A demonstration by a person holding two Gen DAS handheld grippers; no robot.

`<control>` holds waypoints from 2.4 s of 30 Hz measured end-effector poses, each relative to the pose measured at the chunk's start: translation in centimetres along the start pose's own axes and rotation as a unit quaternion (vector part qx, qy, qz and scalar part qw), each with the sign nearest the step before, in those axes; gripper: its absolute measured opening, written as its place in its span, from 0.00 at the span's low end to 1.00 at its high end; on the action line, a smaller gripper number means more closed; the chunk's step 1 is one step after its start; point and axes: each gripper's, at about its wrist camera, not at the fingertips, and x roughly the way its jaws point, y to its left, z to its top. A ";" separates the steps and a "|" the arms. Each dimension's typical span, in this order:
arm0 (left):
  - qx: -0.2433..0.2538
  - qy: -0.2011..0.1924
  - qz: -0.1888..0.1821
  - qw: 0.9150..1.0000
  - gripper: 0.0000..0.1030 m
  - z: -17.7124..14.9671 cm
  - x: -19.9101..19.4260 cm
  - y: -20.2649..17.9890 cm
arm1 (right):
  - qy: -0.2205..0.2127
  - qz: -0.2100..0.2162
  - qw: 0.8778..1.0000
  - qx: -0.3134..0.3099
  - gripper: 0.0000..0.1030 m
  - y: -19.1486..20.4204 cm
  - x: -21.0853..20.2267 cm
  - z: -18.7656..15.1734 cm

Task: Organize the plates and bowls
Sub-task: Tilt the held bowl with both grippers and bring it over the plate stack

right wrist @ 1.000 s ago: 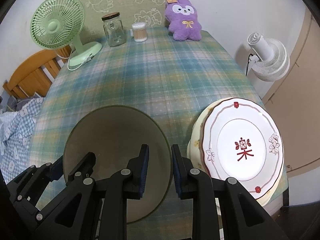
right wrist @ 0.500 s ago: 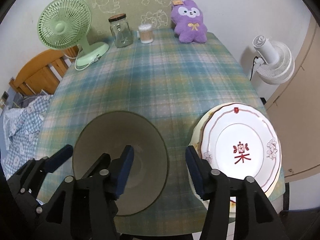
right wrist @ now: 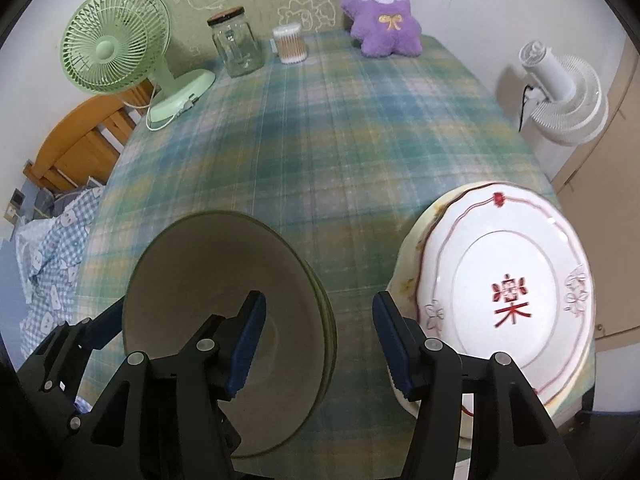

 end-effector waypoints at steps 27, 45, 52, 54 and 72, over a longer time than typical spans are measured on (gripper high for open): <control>-0.014 0.041 -0.007 0.999 0.54 -0.1 1.3 -0.4 | 0.053 0.021 0.998 0.007 0.43 0.9 2.7 0.2; -0.004 0.005 -0.013 1.000 0.53 0.4 -3.8 0.7 | 0.016 -0.002 1.000 0.020 0.43 3.1 -2.7 0.3; 0.007 -0.011 -0.021 1.000 0.53 0.9 -6.2 0.9 | -0.005 -0.009 0.999 0.032 0.43 3.9 -5.5 0.4; 0.011 -0.016 -0.022 1.000 0.53 1.1 -6.7 0.8 | -0.012 -0.009 0.999 0.034 0.43 3.9 -6.0 0.5; 0.013 -0.028 -0.019 0.999 0.53 2.6 -7.1 -3.4 | -0.025 -0.008 0.999 0.034 0.43 -0.1 -7.6 2.1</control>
